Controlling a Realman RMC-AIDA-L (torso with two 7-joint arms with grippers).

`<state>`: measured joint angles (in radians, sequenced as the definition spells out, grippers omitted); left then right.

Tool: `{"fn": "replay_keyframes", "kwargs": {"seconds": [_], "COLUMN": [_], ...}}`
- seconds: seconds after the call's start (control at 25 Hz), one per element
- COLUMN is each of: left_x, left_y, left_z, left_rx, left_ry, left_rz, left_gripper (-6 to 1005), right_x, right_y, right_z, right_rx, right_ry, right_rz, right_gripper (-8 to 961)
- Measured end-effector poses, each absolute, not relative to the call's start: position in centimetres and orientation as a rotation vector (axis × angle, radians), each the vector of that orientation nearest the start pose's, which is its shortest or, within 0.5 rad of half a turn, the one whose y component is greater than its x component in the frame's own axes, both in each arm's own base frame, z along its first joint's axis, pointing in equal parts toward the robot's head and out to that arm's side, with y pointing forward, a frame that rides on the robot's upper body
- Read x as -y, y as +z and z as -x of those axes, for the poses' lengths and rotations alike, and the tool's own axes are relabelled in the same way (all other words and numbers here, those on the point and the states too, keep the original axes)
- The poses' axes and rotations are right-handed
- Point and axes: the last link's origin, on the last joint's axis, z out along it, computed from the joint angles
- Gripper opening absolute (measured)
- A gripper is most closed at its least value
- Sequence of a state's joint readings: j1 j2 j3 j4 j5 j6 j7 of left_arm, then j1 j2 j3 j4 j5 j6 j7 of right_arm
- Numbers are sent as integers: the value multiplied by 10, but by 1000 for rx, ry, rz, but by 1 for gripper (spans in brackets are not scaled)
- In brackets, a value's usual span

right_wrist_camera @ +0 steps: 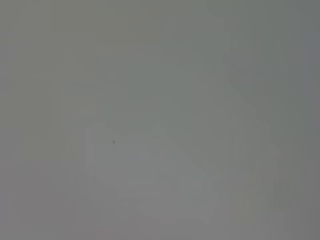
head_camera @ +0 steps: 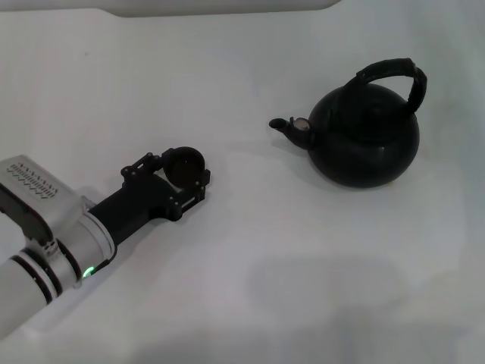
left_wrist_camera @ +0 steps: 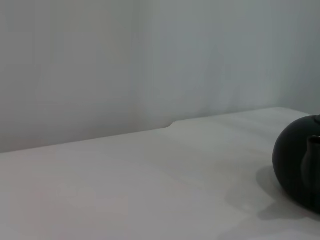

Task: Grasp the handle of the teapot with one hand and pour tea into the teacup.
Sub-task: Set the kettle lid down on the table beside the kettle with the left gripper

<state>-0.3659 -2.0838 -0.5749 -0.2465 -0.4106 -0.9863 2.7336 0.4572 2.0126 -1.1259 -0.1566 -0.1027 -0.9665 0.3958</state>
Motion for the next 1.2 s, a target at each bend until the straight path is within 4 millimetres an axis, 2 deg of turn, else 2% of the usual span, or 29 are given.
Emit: {"fn": "replay_keyframes", "kwargs": {"seconds": [0.28,0.92,1.2], "left_x": [-264,-266,-266], "left_y": [-118,-120,-119], "left_z": [310,308,301], "left_rx": [642,632,605], "left_ry": [-603,-591,-641], "left_rz": [2296,2310,2320], "left_gripper": [701,888,883], "right_x": [-359,-356,-357], "right_y": [70,71,72], "right_z": [-380,-382,-382], "right_rx": [-733,-734,-730], "right_ry": [677,670,670], "right_rz": [1317,1316,1314], "right_gripper": [866,865,865]}}
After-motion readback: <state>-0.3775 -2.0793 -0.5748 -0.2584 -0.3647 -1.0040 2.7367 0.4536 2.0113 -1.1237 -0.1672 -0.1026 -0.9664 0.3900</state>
